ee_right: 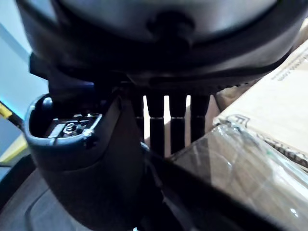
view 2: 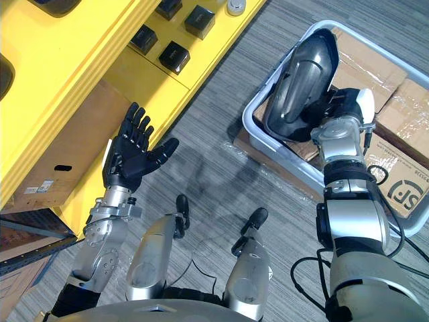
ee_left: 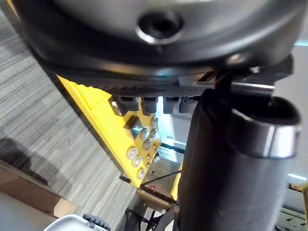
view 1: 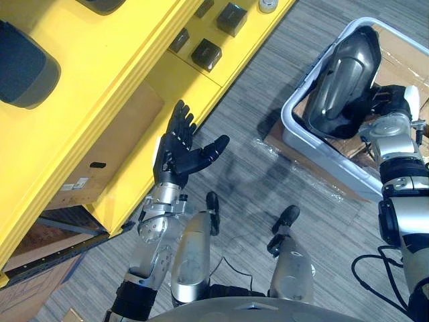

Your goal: Walk over and take three plastic housings, then place them on the shelf

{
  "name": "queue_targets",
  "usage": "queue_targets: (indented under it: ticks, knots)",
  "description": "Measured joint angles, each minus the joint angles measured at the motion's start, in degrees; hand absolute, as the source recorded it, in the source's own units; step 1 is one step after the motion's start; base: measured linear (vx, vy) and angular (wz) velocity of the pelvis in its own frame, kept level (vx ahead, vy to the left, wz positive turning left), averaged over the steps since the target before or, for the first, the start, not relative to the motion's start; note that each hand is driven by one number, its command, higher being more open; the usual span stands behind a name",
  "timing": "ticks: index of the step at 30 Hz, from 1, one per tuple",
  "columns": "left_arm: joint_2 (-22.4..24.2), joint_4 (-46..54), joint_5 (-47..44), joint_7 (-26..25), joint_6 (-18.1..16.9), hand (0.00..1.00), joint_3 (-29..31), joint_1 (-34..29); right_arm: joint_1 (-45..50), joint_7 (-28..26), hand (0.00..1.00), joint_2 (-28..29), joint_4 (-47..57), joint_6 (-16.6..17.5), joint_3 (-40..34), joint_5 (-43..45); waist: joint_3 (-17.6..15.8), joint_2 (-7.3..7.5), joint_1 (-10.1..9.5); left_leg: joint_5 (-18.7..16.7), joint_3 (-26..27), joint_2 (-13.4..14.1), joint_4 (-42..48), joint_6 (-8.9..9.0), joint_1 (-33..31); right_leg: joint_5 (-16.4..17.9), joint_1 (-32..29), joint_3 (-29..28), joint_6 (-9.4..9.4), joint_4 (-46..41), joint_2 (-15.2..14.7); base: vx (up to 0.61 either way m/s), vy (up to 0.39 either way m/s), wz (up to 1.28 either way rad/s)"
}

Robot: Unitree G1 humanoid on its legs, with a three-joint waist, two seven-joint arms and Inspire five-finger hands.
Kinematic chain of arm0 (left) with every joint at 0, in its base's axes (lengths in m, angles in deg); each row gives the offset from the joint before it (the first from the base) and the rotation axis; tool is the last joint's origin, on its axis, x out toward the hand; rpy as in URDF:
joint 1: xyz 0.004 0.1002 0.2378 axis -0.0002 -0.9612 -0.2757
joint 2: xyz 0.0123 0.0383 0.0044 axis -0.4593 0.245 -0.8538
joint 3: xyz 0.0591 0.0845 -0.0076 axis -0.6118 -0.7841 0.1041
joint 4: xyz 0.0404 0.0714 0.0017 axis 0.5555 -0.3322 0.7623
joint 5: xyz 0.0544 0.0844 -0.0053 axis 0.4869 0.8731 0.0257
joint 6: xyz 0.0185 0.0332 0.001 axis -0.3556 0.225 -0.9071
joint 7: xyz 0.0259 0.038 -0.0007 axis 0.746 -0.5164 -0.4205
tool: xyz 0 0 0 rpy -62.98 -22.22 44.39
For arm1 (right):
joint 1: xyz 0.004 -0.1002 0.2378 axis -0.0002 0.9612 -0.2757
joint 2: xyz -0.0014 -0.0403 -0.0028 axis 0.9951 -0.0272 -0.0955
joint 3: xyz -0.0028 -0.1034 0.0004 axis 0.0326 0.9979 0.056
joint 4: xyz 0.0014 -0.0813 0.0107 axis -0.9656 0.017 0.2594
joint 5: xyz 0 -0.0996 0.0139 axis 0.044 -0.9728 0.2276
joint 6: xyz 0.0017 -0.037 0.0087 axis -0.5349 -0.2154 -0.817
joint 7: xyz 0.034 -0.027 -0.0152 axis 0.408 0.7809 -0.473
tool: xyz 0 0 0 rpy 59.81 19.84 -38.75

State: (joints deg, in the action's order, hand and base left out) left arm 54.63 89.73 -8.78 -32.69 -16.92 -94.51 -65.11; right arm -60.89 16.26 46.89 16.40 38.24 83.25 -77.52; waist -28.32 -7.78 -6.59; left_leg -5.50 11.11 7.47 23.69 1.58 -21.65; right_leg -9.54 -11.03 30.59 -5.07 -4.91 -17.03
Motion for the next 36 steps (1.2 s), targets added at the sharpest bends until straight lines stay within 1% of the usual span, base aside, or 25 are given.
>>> queue_targets:
  ticks: [3, 4, 8, 10, 11, 12, 14, 15, 16, 19, 20, 22, 23, 25, 27, 29, 30, 31, 32, 34, 35, 36]
  knots:
    - [0.0, 0.01, -0.01, -0.09, 0.0, 1.0, 0.01, -0.37, -0.82, 1.53, 0.0, -0.35, 0.02, -1.88, 0.2, -3.84, 0.11, -0.36, -0.17, 0.28, 0.01, 0.07, -0.46, 0.14, 0.33, 0.01, 0.13, 0.0, 0.01, -0.04, 0.13, 0.0, 0.0, 0.0]
    - [-0.02, 0.01, -0.05, -0.2, 0.0, 1.0, 0.01, -0.4, -1.09, 1.73, 0.0, -0.43, 0.0, -2.35, 0.18, -3.97, 0.11, -0.36, -0.2, 0.32, 0.02, 0.07, -0.58, 0.14, 0.46, 0.01, 0.15, -0.03, 0.02, -0.05, 0.13, 0.0, 0.0, 0.0]
    - [-0.08, 0.07, -0.73, -0.48, 0.0, 1.0, -0.05, -0.97, -2.22, 3.31, 0.0, -0.44, -1.03, -6.04, 0.01, -3.65, 0.16, -0.45, -0.26, 0.46, 0.25, 0.09, -1.48, 0.25, 2.29, 0.37, 1.08, -0.34, 0.51, -0.51, 0.08, 0.0, 0.015, -0.03]
    - [-0.35, 0.82, -0.73, -0.49, -0.04, 1.0, 0.03, -1.63, -1.96, 5.19, 0.0, -0.43, -2.54, -6.7, -0.11, -2.82, 0.17, -0.46, -0.26, 0.72, 0.26, 0.06, -2.15, 0.35, 3.01, 0.73, 1.25, -0.36, 1.0, -1.08, 0.01, 0.0, 0.0, 0.0]
    - [-0.6, 0.91, -0.73, -0.48, -0.04, 1.0, 0.01, -1.83, -1.97, 6.18, 0.0, -0.43, -2.99, -6.69, -0.1, -2.51, 0.18, -0.47, -0.26, 0.82, 0.32, 0.06, -2.32, 0.36, 3.13, 0.8, 1.26, -0.4, 0.95, -1.09, 0.0, 0.0, 0.0, 0.0]
    - [-1.25, 1.18, -0.79, -0.44, -0.04, 1.0, 0.01, -2.36, -1.95, 8.99, 0.0, -0.43, -4.09, -6.02, -0.69, -2.53, 0.18, -0.47, -0.13, 1.35, 0.35, -0.07, -3.09, 0.36, 3.24, 0.85, 1.14, -0.4, 0.91, -1.04, -0.04, 0.0, 0.0, 0.0]
    - [-1.65, 1.29, -0.97, -0.44, -0.05, 1.0, 0.03, -2.6, -1.91, 11.54, 0.0, -0.44, -5.03, -4.86, -1.77, -2.74, 0.18, -0.48, 0.03, 1.74, 0.31, -0.09, -3.54, 0.47, 3.25, 0.88, 1.03, -0.34, 0.86, -0.99, -0.02, -0.04, 0.0, 0.02]
    - [-1.85, 1.29, -1.11, -0.43, -0.07, 1.0, 0.04, -3.04, -1.92, 13.34, 0.0, -0.55, -5.15, -4.42, -2.35, -2.98, 0.18, -0.48, 0.47, 2.13, 0.21, -0.12, -4.06, 0.55, 3.35, 0.88, 1.03, -0.31, 0.86, -0.97, 0.02, -0.06, -0.002, 0.01]
    - [-1.92, 1.31, -1.83, -0.35, -0.09, 1.0, 0.04, -3.64, -1.92, 14.62, 0.0, -0.76, -5.12, -3.24, -2.4, -3.3, 0.18, -0.48, 0.62, 2.26, 0.19, -0.03, -4.1, 0.61, 3.39, 0.88, 1.03, -0.33, 0.86, -0.92, 0.15, -0.05, -0.001, 0.0]
    - [-1.96, 1.92, -2.89, 0.19, -0.09, 1.0, 0.14, -4.56, -1.9, 16.5, 0.0, -2.2, -3.05, 0.12, -3.46, -4.42, 0.19, -0.5, 1.17, 2.44, 0.32, 0.11, -4.21, 0.63, 3.7, 0.78, 1.11, -0.76, 0.72, -0.88, 0.31, -0.05, 0.01, -0.05]
    - [-1.99, 2.3, -3.14, 0.41, -0.09, 1.0, 0.2, -4.82, -1.84, 16.81, 0.0, -2.57, -2.21, 0.75, -3.66, -5.07, 0.19, -0.5, 1.29, 2.47, 0.35, 0.11, -4.23, 0.62, 3.82, 0.75, 1.21, -0.81, 0.69, -0.85, 0.31, -0.05, 0.018, -0.03]
    - [-2.28, 2.96, -3.22, 1.62, -0.1, 1.0, 0.79, -5.23, -0.97, 18.56, 0.0, -3.36, 2.16, 2.73, -4.48, -6.96, 0.2, -0.5, 1.95, 2.49, 0.36, 0.15, -4.26, 0.61, 4.37, 0.65, 1.83, -0.85, 0.55, -0.62, 0.41, -0.02, 0.008, 0.0]
    - [-2.46, 2.96, -3.46, 2.36, -0.1, 1.0, 1.21, -5.06, 0.43, 20.09, 0.0, -3.96, 5.99, 4.28, -4.49, -8.75, 0.2, -0.51, 2.12, 2.48, 0.31, 0.2, -4.34, 0.62, 4.86, 0.45, 2.65, -0.79, 0.32, 0.12, 0.66, 0.0, 0.0, 0.0]
    - [-2.63, 3.11, -4.32, 2.87, -0.1, 1.0, 1.33, -4.49, 3.48, 22.97, 0.0, -5.47, 12.33, 7.1, -4.48, -12.14, 0.23, -0.51, 2.16, 2.55, 0.36, 0.19, -5.24, 0.75, 6.29, 0.24, 4.17, -0.68, 0.06, 1.23, 1.0, 0.0, 0.0, 0.0]
    - [-2.7, 3.18, -4.54, 3.41, -0.07, 1.0, 1.42, -4.31, 5.91, 25.33, 0.0, -5.74, 17.17, 8.84, -4.61, -13.58, 0.48, -0.4, 2.22, 2.94, 0.52, 0.1, -6.7, 1.12, 8.15, 0.14, 5.78, -0.34, -0.09, 2.23, 1.24, 0.02, -0.011, 0.0]
    - [-2.57, 3.19, -4.99, 4.18, 0.08, 1.0, 1.16, -4.54, 9.73, 26.53, 0.0, -5.28, 21.41, 10.54, -4.59, -14.97, 2.97, -0.08, 2.09, 3.59, 0.85, -0.08, -8.78, 1.39, 9.28, 0.08, 6.47, 0.05, -0.21, 3.4, 1.48, 0.06, -0.026, 0.03]
    - [-2.26, 3.35, -6.73, 5.06, 0.19, 1.0, 1.14, -4.55, 12.77, 26.8, 0.0, -4.28, 24.46, 11.82, -4.59, -15.14, 5.12, 0.52, 2.06, 3.99, 1.08, -0.06, -10.16, 1.77, 9.79, -0.07, 6.88, 0.45, -0.39, 4.53, 1.95, 0.11, -0.039, 0.0]
    - [-1.88, 4.09, -9.33, 6.12, 0.64, 1.0, 0.98, -4.36, 15.26, 26.82, 0.0, -2.91, 27.28, 13.03, -4.61, -15.9, 5.67, 1.19, 2.18, 4.32, 1.22, 0.1, -11.18, 2.16, 11.46, -0.09, 8.27, 0.47, -0.39, 5.33, 2.42, 0.13, -0.05, -0.05]
    - [-1.66, 4.38, -10.51, 6.77, 1.18, 1.0, 0.87, -4.27, 16.67, 26.83, 0.0, -2.18, 28.68, 13.54, -4.65, -16.42, 6.17, 1.5, 2.19, 4.35, 1.3, 0.18, -11.66, 2.26, 12.18, -0.09, 8.8, 0.46, -0.39, 5.67, 2.62, 0.1, -0.044, -0.12]
    - [-0.98, 4.42, -13.77, 8.51, 3.26, 1.0, -1.8, -3.69, 21.27, 26.83, 0.0, 1.75, 32.91, 15.79, -4.64, -17.31, 9.5, 2.81, 2.52, 4.66, 2.28, 0.23, -14.09, 2.78, 14.28, -0.1, 9.71, 0.25, -0.41, 6.84, 3.08, 0.11, -0.024, -0.16]
    - [-0.94, 4.4, -14.4, 8.71, 3.94, 1.0, -2.48, -3.14, 21.93, 26.82, 0.0, 2.73, 33.68, 16.22, -4.64, -17.34, 9.69, 3.04, 2.75, 4.7, 2.54, 0.23, -14.58, 2.84, 15.23, -0.1, 10.34, 0.18, -0.42, 7.02, 3.13, 0.11, -0.004, -0.19]
    - [-0.86, 4.08, -15.32, 8.96, 5.4, 1.0, -4.47, -1.86, 23.23, 26.81, 0.0, 4.61, 35.19, 17.07, -4.62, -17.46, 10.42, 3.43, 3.12, 4.77, 2.89, 0.19, -15.64, 2.95, 16.82, -0.1, 11.23, -0.14, -0.42, 7.22, 3.2, 0.09, 0.005, -0.2]
